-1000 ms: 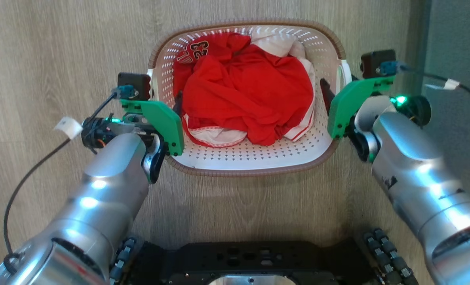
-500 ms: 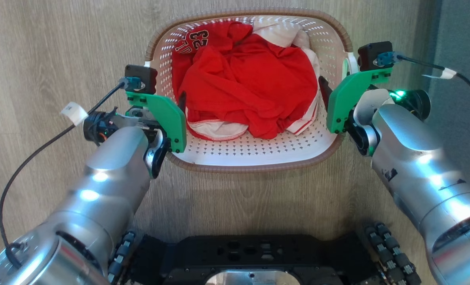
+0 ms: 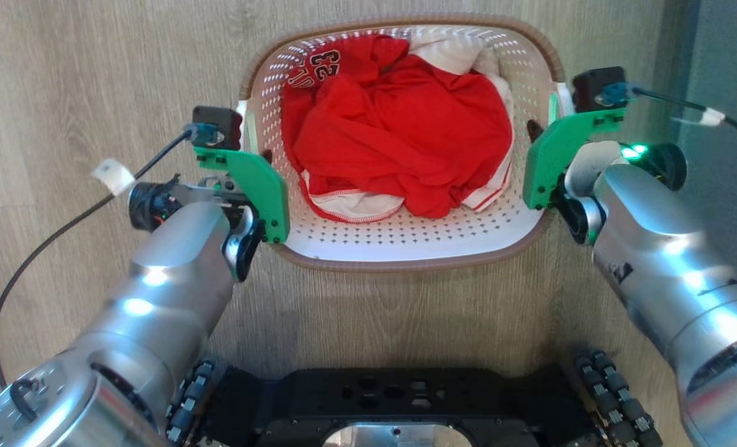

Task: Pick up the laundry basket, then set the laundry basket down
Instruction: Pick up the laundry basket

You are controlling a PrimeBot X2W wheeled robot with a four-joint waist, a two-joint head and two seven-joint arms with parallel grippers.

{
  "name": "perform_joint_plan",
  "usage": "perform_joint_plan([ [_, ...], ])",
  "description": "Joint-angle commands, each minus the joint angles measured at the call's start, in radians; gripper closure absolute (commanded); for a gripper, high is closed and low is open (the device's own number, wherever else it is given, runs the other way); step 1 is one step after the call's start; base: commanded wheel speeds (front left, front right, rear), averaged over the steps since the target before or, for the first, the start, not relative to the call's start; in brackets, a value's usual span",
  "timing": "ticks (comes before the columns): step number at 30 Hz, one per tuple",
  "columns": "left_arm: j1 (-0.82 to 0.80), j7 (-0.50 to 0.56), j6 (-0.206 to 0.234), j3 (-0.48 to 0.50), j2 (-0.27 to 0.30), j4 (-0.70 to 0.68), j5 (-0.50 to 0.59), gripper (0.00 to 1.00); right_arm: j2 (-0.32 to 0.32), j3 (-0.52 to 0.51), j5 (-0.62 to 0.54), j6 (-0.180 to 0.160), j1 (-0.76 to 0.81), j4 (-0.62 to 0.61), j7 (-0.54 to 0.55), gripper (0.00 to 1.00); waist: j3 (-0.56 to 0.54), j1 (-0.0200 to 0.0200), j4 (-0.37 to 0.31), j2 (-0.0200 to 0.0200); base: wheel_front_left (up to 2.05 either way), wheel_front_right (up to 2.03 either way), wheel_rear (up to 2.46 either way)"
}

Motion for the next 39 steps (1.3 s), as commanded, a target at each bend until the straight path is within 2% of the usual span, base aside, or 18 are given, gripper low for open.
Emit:
perform_joint_plan([
  [1,0.000,0.003,0.004,-0.004,0.018,-0.006,-0.009,1.00,0.006,0.021,0.010,0.007,0.037,-0.009,-0.006,1.00,0.001,0.0000,-0.001,0.0000,0.00,0.00,0.00],
  [12,-0.001,0.011,0.000,-0.055,0.018,-0.011,-0.056,1.00,-0.015,0.078,0.056,0.007,0.033,-0.007,-0.009,1.00,-0.017,0.0000,0.007,0.0000,0.00,0.00,0.00],
  [17,-0.010,0.053,-0.006,-0.095,0.018,-0.030,-0.071,1.00,-0.027,0.121,0.084,0.007,0.044,-0.016,0.050,1.00,-0.056,0.0000,0.009,0.0000,0.00,0.00,0.00],
  [21,-0.006,0.092,-0.018,-0.123,0.018,-0.025,-0.084,1.00,-0.025,0.146,0.124,0.007,0.057,-0.017,0.127,1.00,-0.110,0.0000,0.000,0.0000,0.00,0.00,0.00],
  [27,0.020,0.174,-0.062,-0.159,0.018,-0.018,-0.098,1.00,-0.023,0.201,0.172,0.007,0.083,-0.040,0.252,1.00,-0.212,0.0000,-0.016,0.0000,0.00,0.00,0.00],
  [39,0.086,0.303,-0.103,-0.187,0.018,-0.006,-0.129,1.00,-0.019,0.280,0.298,0.007,0.163,-0.105,0.385,1.00,-0.458,0.0000,-0.020,0.0000,0.00,0.00,0.00],
])
